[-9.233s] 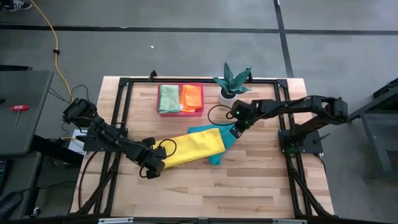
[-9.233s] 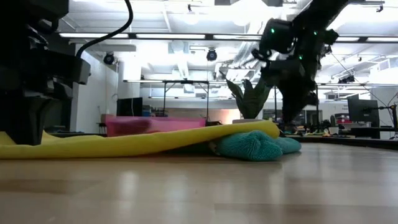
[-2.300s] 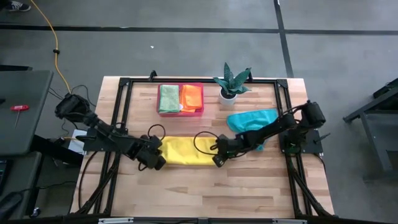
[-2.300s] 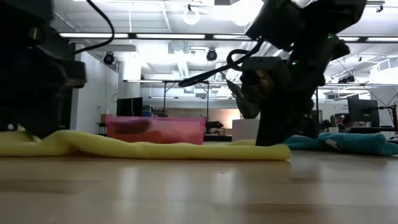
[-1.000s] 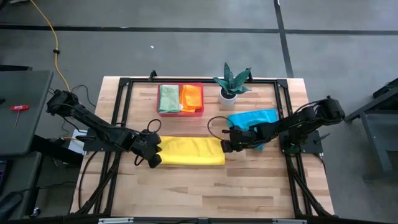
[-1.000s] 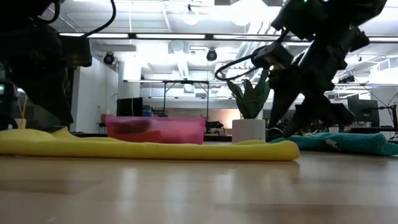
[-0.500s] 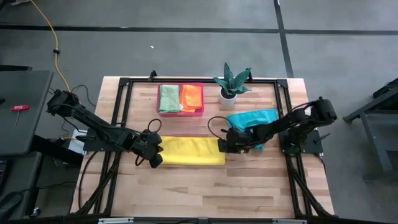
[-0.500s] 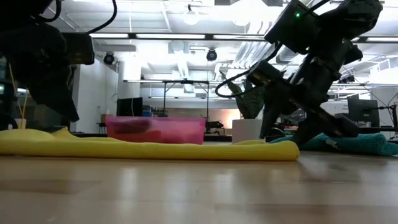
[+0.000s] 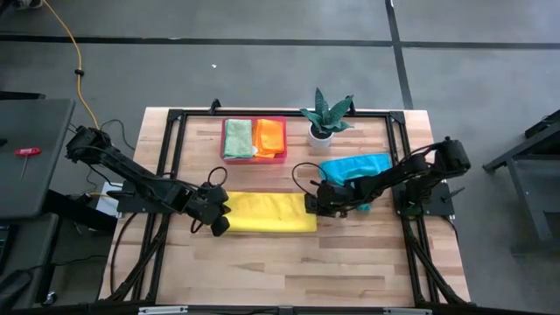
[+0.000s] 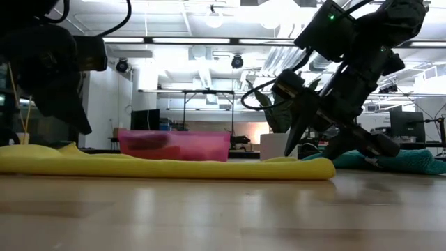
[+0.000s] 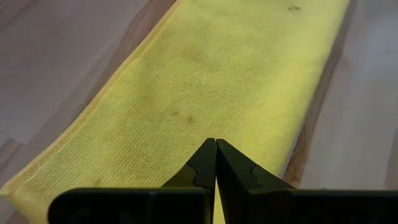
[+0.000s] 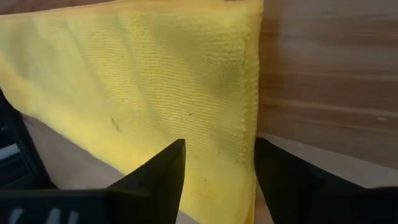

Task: Fold microfiber towels
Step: Fold the yellow microfiber towel

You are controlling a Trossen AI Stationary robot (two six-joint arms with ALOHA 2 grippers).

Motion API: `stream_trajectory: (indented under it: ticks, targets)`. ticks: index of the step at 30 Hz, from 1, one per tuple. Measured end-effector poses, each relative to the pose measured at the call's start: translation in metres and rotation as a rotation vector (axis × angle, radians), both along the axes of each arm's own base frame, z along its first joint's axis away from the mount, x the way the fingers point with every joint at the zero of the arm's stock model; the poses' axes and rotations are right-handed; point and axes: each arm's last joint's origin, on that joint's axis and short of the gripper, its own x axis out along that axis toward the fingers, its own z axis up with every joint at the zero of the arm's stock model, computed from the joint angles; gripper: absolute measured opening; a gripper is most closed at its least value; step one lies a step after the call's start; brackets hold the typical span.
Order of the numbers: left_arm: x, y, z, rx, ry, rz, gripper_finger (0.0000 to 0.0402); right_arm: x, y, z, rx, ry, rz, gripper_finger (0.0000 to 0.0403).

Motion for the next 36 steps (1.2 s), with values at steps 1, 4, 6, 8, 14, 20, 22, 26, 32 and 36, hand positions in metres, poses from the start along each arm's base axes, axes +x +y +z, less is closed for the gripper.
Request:
stream_trajectory:
  ticks: [1,4,6,8,14,20,22,26,32,36]
  targets:
    - [0.000,0.000,0.000,-0.001,-0.004,0.000,0.0000,0.000,0.000,0.000,0.003,-0.001,-0.004,0.0181]
    - [0.001,0.000,0.001,-0.001,-0.012,-0.005,0.0000,0.001,0.000,-0.002,0.006,-0.004,-0.005,0.0174]
    - [0.001,0.000,0.001,-0.001,-0.012,-0.006,0.0000,0.002,0.000,-0.003,0.007,-0.004,-0.006,0.0171]
    - [0.001,0.000,0.001,-0.001,-0.012,-0.006,0.0000,0.002,0.000,-0.003,0.009,-0.003,-0.022,0.0167]
    - [0.001,0.000,0.002,-0.008,-0.019,-0.009,0.0000,0.001,-0.001,-0.004,-0.048,0.005,-0.022,0.0115]
    - [-0.003,0.003,0.015,-0.024,-0.086,-0.015,0.0000,-0.001,-0.002,-0.004,-0.115,0.010,0.060,0.0010]
    - [-0.005,0.006,0.022,-0.035,-0.125,-0.004,0.0000,-0.003,-0.003,0.001,-0.131,0.006,0.073,0.0009]
    - [-0.012,0.013,0.038,-0.047,-0.217,0.011,0.0000,-0.017,-0.010,0.020,-0.221,0.039,0.049,0.0002]
    - [-0.020,0.025,0.055,-0.029,-0.317,0.033,0.0000,-0.055,-0.016,0.059,-0.266,0.119,0.089,0.0001]
    - [-0.020,0.031,0.056,-0.014,-0.322,0.059,0.0000,-0.082,-0.018,0.080,-0.261,0.152,0.101,0.0000]
